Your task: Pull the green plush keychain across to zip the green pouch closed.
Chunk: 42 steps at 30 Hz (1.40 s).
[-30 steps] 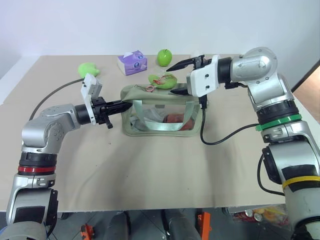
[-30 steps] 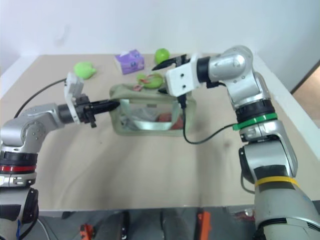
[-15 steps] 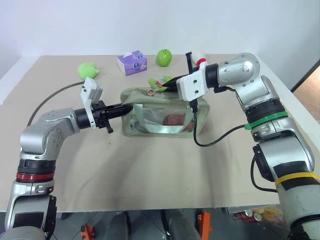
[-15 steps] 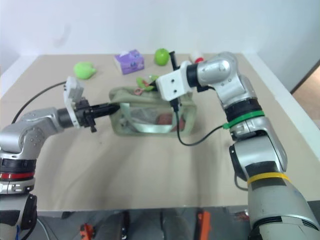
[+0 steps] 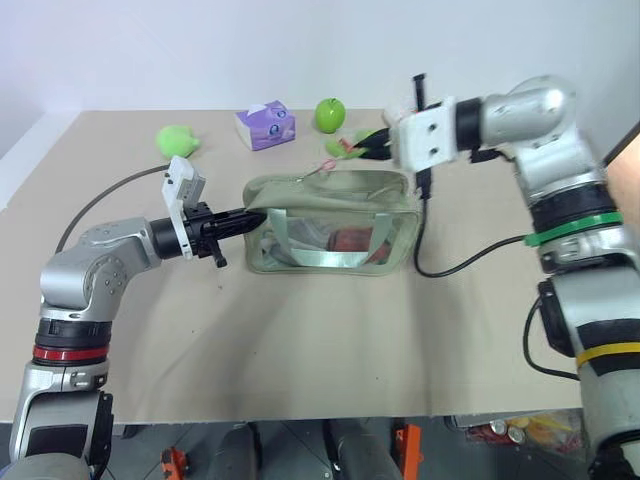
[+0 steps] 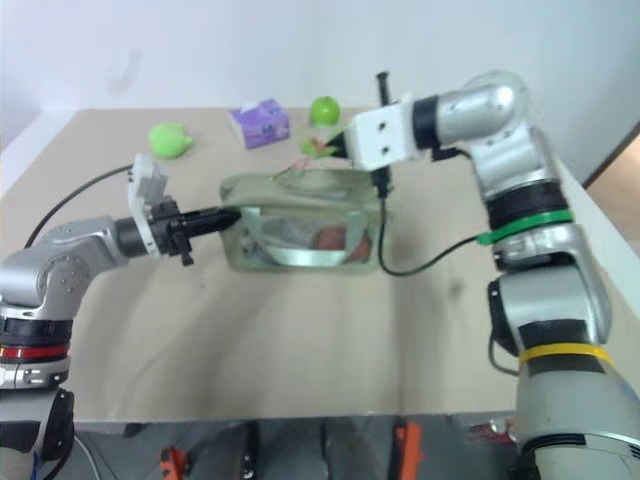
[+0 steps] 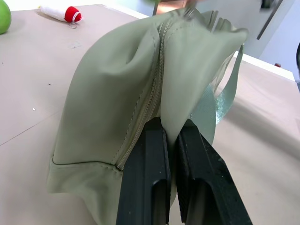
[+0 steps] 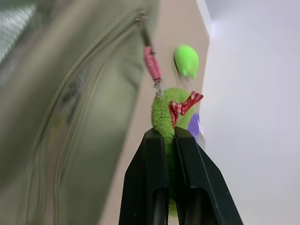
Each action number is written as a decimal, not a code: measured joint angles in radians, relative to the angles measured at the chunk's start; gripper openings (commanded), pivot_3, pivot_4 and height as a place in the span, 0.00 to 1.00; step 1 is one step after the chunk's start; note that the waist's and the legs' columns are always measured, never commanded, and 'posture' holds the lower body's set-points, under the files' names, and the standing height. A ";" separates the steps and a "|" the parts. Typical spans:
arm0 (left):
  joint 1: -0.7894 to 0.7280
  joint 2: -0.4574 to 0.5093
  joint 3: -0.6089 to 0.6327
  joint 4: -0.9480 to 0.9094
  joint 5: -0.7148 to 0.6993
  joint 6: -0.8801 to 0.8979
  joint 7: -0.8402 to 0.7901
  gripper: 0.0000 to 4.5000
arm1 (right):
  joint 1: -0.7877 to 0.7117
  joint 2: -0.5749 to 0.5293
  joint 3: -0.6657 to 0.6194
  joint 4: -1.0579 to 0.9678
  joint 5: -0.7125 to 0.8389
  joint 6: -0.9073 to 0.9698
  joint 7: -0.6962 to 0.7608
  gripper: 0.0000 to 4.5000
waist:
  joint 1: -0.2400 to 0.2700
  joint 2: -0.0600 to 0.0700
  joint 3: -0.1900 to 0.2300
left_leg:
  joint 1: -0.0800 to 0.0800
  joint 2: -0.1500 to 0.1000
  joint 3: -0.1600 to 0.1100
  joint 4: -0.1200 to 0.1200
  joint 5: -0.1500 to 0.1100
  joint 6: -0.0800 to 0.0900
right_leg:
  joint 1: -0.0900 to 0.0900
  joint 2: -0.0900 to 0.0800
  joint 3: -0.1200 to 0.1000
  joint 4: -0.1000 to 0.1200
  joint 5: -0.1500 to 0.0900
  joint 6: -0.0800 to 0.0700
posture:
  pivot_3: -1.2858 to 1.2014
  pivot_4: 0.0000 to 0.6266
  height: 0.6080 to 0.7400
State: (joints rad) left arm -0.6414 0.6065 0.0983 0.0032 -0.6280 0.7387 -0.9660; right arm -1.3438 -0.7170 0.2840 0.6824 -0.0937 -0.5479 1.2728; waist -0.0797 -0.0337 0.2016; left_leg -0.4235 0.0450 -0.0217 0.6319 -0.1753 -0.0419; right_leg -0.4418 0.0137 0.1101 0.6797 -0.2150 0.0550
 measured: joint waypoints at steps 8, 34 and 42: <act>-0.024 -0.002 -0.017 0.037 0.002 -0.005 -0.021 0.00 | 0.097 -0.234 -0.028 -0.163 0.010 0.162 0.111 0.01 | 0.006 0.000 0.000 | 0.000 -0.001 0.000 0.000 0.000 0.000 | 0.000 -0.001 0.000 0.000 -0.003 -0.002 | 0.52 0.24 1.00; -0.043 0.002 -0.024 0.066 0.019 -0.011 -0.048 0.00 | 0.581 -0.184 0.106 -0.132 -0.482 -0.229 -0.571 0.01 | -0.002 0.000 0.000 | 0.002 -0.002 0.002 0.002 0.001 -0.001 | 0.001 -0.002 0.003 0.000 0.000 0.003 | 0.52 0.24 1.00; -0.042 0.001 -0.023 0.066 0.019 0.004 -0.043 0.00 | 0.611 -0.178 0.110 -0.186 -0.448 -0.252 -0.511 0.01 | -0.003 -0.001 0.000 | 0.007 -0.001 0.001 0.002 0.001 -0.001 | 0.006 -0.001 0.002 0.000 -0.002 0.000 | 0.52 0.24 1.00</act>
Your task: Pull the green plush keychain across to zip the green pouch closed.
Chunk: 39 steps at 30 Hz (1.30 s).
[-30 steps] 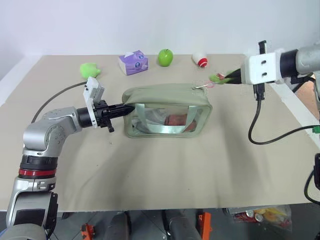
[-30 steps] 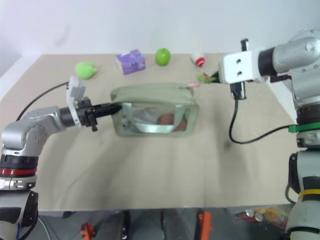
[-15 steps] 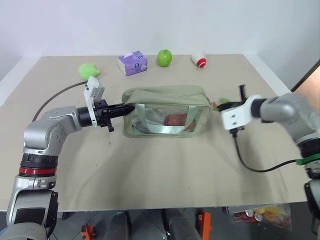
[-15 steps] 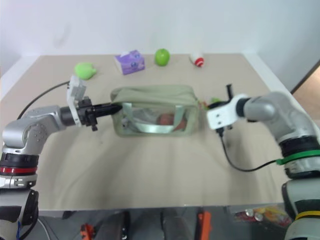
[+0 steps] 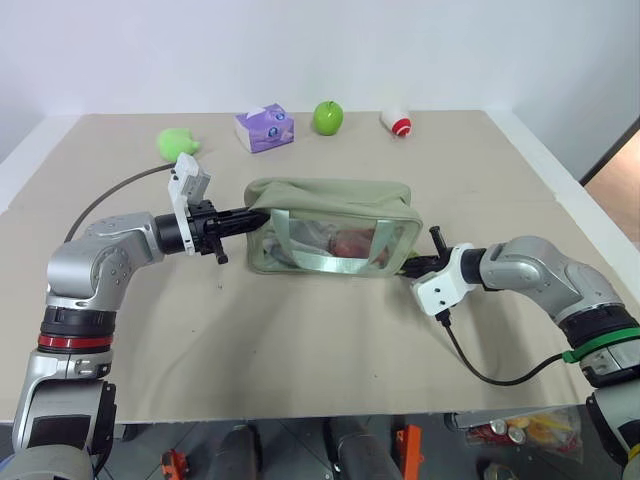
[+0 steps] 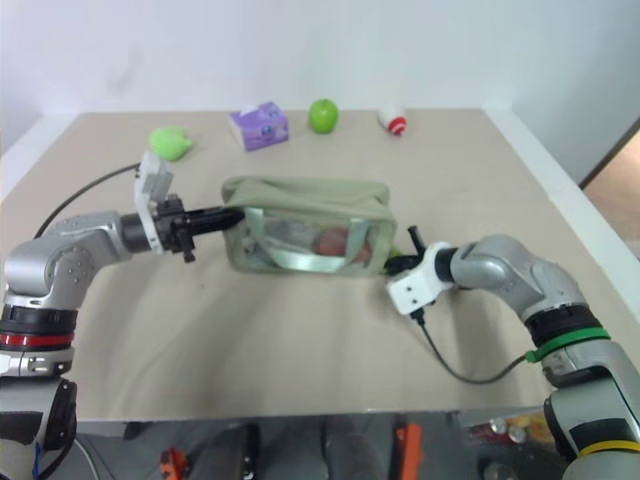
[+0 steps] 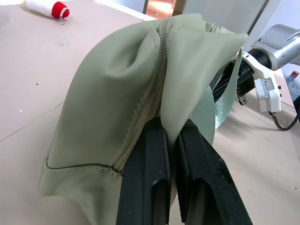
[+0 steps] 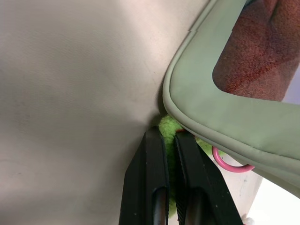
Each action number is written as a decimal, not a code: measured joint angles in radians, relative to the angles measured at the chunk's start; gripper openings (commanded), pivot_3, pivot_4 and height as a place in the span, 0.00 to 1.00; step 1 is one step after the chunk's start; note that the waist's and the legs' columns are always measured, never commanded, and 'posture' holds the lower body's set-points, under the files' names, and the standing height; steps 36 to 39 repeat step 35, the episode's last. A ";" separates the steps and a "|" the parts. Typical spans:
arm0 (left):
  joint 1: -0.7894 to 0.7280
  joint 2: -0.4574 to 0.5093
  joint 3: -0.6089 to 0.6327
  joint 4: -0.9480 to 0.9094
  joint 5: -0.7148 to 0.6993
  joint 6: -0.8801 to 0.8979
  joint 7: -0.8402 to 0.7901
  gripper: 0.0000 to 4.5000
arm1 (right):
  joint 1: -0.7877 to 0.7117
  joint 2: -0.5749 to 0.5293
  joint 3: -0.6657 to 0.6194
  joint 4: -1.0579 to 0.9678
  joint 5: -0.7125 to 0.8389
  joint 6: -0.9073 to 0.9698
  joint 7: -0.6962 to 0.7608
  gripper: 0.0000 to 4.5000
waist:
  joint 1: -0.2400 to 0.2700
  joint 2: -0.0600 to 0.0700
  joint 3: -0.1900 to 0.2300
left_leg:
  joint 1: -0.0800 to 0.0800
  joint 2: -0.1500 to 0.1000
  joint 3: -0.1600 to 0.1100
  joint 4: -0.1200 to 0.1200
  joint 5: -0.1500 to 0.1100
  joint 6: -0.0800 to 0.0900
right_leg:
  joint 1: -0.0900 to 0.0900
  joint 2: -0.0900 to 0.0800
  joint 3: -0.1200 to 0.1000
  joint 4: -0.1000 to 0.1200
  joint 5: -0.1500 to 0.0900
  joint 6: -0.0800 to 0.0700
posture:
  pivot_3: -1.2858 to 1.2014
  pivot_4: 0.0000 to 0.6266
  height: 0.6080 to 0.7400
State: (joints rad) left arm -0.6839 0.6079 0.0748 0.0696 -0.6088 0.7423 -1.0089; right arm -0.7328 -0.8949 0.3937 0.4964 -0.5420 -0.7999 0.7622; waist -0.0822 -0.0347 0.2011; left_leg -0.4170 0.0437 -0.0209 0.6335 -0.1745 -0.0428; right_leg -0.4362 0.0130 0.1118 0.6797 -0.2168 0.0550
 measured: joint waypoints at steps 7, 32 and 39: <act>0.016 0.000 0.007 -0.014 -0.003 0.004 0.016 0.08 | -0.003 0.048 -0.095 0.017 0.297 0.297 0.202 0.28 | -0.001 0.000 0.000 | 0.000 -0.001 0.000 0.000 0.000 0.000 | 0.000 -0.001 0.001 0.000 0.001 0.001 | 0.52 0.24 1.00; 0.371 0.115 0.371 -0.111 -0.227 0.159 0.091 0.99 | 0.381 -0.049 -0.768 -0.467 1.174 1.473 0.430 0.80 | -0.007 -0.002 0.001 | -0.001 0.001 0.000 0.001 0.000 0.000 | -0.001 0.000 -0.001 0.000 0.000 0.000 | 0.52 0.24 1.00; 0.415 0.114 0.403 -0.097 -0.226 0.150 0.107 0.99 | 0.418 -0.014 -0.815 -0.501 1.216 1.516 0.364 0.80 | -0.007 -0.003 0.001 | -0.002 0.001 0.000 0.002 0.000 0.000 | -0.002 0.000 -0.001 0.000 0.000 0.000 | 0.52 0.24 1.00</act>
